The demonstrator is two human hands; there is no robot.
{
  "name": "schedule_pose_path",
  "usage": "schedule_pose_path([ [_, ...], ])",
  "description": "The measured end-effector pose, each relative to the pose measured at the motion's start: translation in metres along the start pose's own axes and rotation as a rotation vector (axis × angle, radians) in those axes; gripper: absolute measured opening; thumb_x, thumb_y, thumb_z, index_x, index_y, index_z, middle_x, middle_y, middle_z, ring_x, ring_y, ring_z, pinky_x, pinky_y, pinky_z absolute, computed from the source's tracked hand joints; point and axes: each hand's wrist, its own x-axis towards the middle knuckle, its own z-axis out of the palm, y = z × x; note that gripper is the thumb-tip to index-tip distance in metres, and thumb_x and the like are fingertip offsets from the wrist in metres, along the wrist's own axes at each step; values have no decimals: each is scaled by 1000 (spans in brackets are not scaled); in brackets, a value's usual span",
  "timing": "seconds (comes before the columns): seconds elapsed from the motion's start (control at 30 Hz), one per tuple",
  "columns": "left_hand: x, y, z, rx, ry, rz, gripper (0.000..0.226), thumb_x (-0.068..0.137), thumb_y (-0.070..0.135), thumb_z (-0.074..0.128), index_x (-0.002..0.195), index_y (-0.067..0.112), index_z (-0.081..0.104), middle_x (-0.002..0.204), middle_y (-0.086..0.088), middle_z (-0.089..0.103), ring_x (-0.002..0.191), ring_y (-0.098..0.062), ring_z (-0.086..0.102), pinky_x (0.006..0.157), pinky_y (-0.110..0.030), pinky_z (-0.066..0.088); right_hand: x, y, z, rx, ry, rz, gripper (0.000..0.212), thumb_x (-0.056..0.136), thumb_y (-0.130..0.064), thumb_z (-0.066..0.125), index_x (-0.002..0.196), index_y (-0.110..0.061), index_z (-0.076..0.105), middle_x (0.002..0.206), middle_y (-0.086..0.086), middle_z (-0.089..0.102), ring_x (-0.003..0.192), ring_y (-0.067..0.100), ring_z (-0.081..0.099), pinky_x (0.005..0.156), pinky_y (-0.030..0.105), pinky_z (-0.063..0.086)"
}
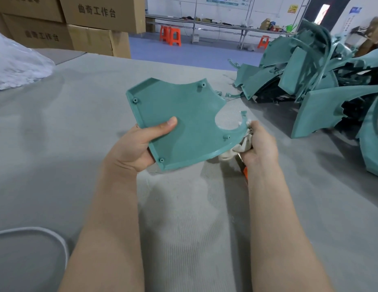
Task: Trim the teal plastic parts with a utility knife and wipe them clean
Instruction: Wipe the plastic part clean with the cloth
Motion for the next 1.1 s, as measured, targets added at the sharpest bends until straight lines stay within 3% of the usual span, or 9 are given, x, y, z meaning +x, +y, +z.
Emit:
schedule_pose_path([
  [0.13,2,3,4,-107,121,-45,20,78,12,66,96,13,74,96,-4,75,87,-18,73,67,-30,58,7,4,-7,31,185,-74,6,92,-3,54,86,-5,54,80,9,57,77,23,58,70,33,49],
  [0.23,12,0,12,-229,289,6,15,87,12,61,100,11,68,100,-4,75,90,-18,72,72,-33,60,5,5,-6,99,212,-64,4,93,-9,54,96,-7,56,92,8,60,80,22,59,74,34,50],
  [0.47,29,-8,28,-470,563,211,22,100,27,49,113,14,60,100,-3,73,94,-17,69,84,-34,57,-37,19,35,-186,-222,-58,14,96,-18,57,91,-6,60,80,7,64,68,16,64,67,31,55],
  [0.57,30,-11,33,-460,556,189,40,100,36,45,130,10,54,120,-11,67,103,-25,67,86,-36,55,-55,34,47,-479,-443,-115,21,95,-23,60,84,-6,64,90,17,70,90,33,69,87,45,55],
  [0.63,30,-12,38,-463,544,164,46,100,39,44,131,6,54,119,-14,66,98,-27,67,83,-37,57,-60,45,51,-642,-473,-247,21,94,-17,60,76,-8,63,80,13,71,83,29,68,84,43,54],
  [0.73,31,-13,45,-414,509,141,44,100,34,45,130,3,54,124,-16,64,102,-27,65,86,-36,55,-56,47,51,-668,-374,-362,29,92,-10,56,66,-21,55,62,-7,59,63,11,56,69,29,45],
  [0.9,20,-3,37,-151,199,7,45,86,44,55,116,12,62,119,-10,66,115,-25,61,100,-43,48,-22,23,23,-743,-51,-488,19,100,-23,49,82,-18,53,81,1,59,81,23,57,73,34,45],
  [0.97,17,-1,31,-98,119,-44,50,82,50,54,112,11,66,116,-9,69,110,-23,65,92,-40,53,-18,16,13,-765,-6,-641,28,101,-30,47,76,-18,49,69,-7,51,68,13,49,63,29,35],
  [1.1,19,-7,27,4,258,-96,21,91,22,59,106,9,68,93,-4,75,83,-15,73,68,-27,59,-23,17,17,-679,-174,-759,32,100,-30,51,69,-22,48,64,-10,46,58,4,39,57,22,32],
])
